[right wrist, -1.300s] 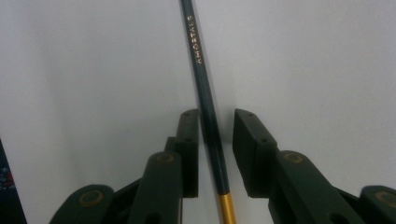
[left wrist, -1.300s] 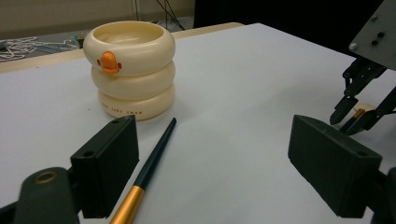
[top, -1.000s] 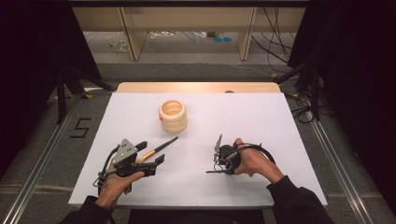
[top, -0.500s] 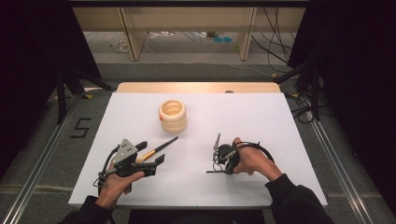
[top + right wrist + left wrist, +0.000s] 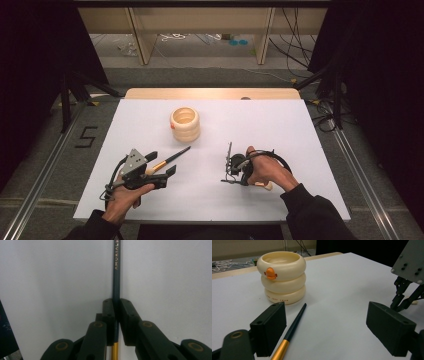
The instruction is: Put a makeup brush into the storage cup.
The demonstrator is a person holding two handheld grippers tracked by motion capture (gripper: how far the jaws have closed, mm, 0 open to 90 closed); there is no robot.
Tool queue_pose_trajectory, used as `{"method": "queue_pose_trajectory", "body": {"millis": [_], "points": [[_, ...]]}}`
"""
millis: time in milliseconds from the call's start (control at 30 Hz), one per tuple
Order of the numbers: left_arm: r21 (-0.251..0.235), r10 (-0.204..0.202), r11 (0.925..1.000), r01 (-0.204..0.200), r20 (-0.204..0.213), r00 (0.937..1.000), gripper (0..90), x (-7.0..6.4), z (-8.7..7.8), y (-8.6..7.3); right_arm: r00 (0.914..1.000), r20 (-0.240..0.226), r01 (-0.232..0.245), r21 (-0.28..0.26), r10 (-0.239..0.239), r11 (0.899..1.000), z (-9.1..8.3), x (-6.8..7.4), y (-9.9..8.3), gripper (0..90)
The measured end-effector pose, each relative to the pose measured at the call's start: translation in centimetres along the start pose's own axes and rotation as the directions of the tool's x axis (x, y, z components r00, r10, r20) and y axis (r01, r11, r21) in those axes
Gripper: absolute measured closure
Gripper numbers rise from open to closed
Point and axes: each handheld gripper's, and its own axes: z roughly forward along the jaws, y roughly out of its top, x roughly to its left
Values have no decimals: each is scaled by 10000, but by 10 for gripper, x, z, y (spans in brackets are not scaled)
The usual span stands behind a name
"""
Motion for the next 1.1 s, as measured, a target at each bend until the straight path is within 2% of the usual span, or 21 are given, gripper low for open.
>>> {"method": "queue_pose_trajectory", "body": {"millis": [67, 200, 333, 367, 433, 467, 500, 567, 600, 667, 700, 800, 833, 867, 900, 933, 967, 1067, 1100], "points": [[0, 64, 10000, -64, -1, 10000, 160, 0, 0, 0, 9998, 51, -190, 253, 189, 9995, -1, 2, 1, 830], [-2, 55, 10000, -55, -7, 10000, 161, 0, 0, 0, 9998, 217, 3, 131, -6, 9999, -1, 1, 3, 834], [-1, 160, 9999, -160, -8, 9999, 161, 1, 0, 1, 9995, 319, -38, 154, 33, 9999, -2, 2, 3, 835], [-101, 2342, 9721, -2343, -134, 9721, 161, 16, 0, 7, 9995, 318, -19, 128, 15, 9999, -3, 1, 2, 835], [-71, 2345, 9721, -2347, -151, 9720, 161, 16, 0, 7, 9989, 474, -5, -17, 6, 10000, -6, 1, 2, 836], [-75, 2344, 9721, -2345, -151, 9720, 161, 16, 0, 7, 9988, 453, -188, -32, 190, 9998, -8, 2, 2, 836], [8, 25, 10000, -25, -29, 10000, 161, 0, -1, 0, 9983, 572, -99, -181, 109, 9998, -10, 1, 1, 836], [-3, 196, 9998, -196, -8, 9998, 161, 1, -1, 1, 9981, 602, -111, -217, 123, 9997, -12, 1, 1, 836], [0, 213, 9998, -213, -6, 9998, 161, 1, -1, 1, 9978, 596, -267, -241, 281, 9994, -14, 3, 2, 836], [-44, 349, 9994, -349, 57, 9994, 161, 2, 0, 1, 9973, 699, -208, -392, 236, 9990, -17, 3, 1, 836], [-59, 2348, 9720, -2349, -159, 9719, 161, 16, 0, 7, 9970, 737, -185, -451, 218, 9988, -18, 3, 1, 836], [-45, 2333, 9724, -2334, -162, 9723, 161, 16, 0, 7, 9959, 904, 44, -657, 16, 9978, -21, 3, 1, 836], [-80, 2349, 9720, -2351, -143, 9719, 161, 16, 0, 7, 9963, 841, -121, -622, 173, 9980, -23, 4, 2, 836], [5, 9, 10000, -9, -8, 10000, 161, 0, -1, 0, 9955, 936, -61, -684, 125, 9976, -24, 4, 2, 836], [-3, 168, 9999, -168, 5, 9999, 161, 1, -1, 1, 9956, 936, 1, -732, 68, 9973, -25, 4, 1, 837], [-43, 2326, 9725, -2327, -172, 9724, 161, 16, -1, 7, 9952, 963, -110, -791, 186, 9968, -26, 5, 1, 836], [-6, 76, 10000, -76, 2, 10000, 161, 0, -1, 1, 9954, 954, -20, -837, 100, 9965, -27, 4, 1, 836], [5, 244, 9997, -244, -4, 9997, 161, 1, -1, 1, 9940, 1076, -78, -938, 180, 9956, -29, 4, 1, 836], [-5, 223, 9998, -223, 0, 9998, 161, 1, -1, 1, 9941, 1081, 156, -1027, -44, 9946, -30, 3, 0, 836]]}}
